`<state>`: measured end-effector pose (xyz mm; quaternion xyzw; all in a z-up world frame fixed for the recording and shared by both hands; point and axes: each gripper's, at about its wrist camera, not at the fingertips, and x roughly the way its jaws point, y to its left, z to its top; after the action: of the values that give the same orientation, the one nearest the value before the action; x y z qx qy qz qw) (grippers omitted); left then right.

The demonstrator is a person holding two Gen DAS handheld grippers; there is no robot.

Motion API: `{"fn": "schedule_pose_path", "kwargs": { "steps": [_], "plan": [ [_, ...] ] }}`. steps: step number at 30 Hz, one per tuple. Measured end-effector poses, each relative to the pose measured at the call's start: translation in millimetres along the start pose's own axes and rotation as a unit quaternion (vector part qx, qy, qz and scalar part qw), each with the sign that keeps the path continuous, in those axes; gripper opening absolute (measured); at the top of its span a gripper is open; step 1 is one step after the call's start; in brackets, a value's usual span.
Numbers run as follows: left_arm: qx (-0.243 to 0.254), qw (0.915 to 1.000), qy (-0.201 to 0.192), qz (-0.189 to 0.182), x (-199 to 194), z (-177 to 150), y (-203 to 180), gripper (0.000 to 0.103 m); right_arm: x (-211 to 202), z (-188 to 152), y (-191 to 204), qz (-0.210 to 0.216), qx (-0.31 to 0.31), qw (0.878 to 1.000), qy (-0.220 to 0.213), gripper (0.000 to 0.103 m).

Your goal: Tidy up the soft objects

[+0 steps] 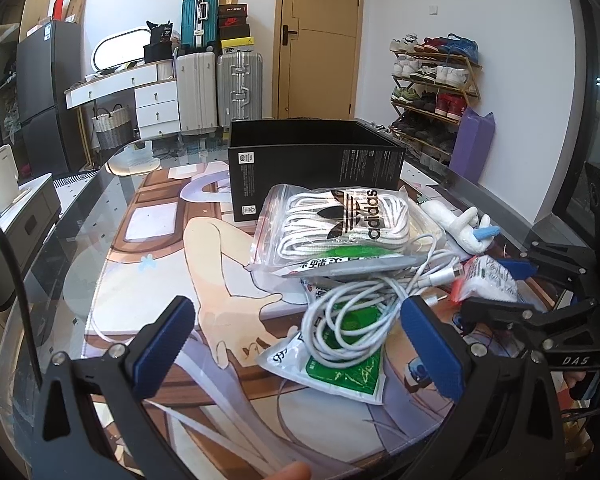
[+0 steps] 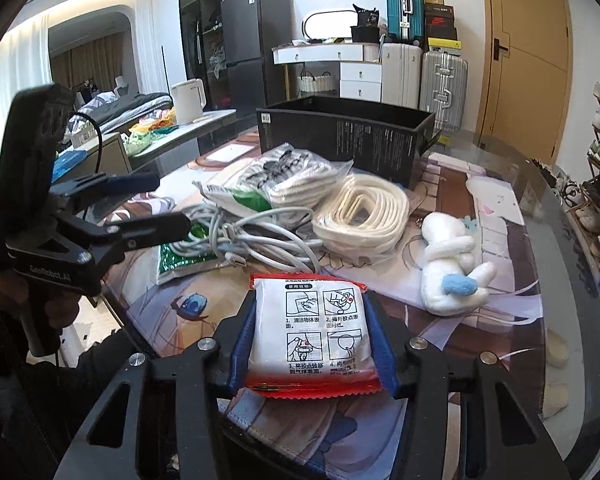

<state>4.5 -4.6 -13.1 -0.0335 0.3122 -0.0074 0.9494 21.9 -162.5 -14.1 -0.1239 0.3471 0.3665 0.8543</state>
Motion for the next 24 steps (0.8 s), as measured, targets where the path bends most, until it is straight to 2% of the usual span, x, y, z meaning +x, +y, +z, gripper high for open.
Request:
{"fn": "schedule_pose_path", "kwargs": {
  "steps": [15, 24],
  "plan": [
    [0.008, 0.9997, 0.017, -0.015, 4, -1, -4, 0.103, -25, 6, -15, 0.001, 0.024, 0.998, -0.053, 0.051],
    [0.028, 0.9979, 0.041, -0.041, 7, -4, -9, 0.103, -27, 6, -16, 0.003, 0.025, 0.998, -0.053, 0.051]
  ]
}}
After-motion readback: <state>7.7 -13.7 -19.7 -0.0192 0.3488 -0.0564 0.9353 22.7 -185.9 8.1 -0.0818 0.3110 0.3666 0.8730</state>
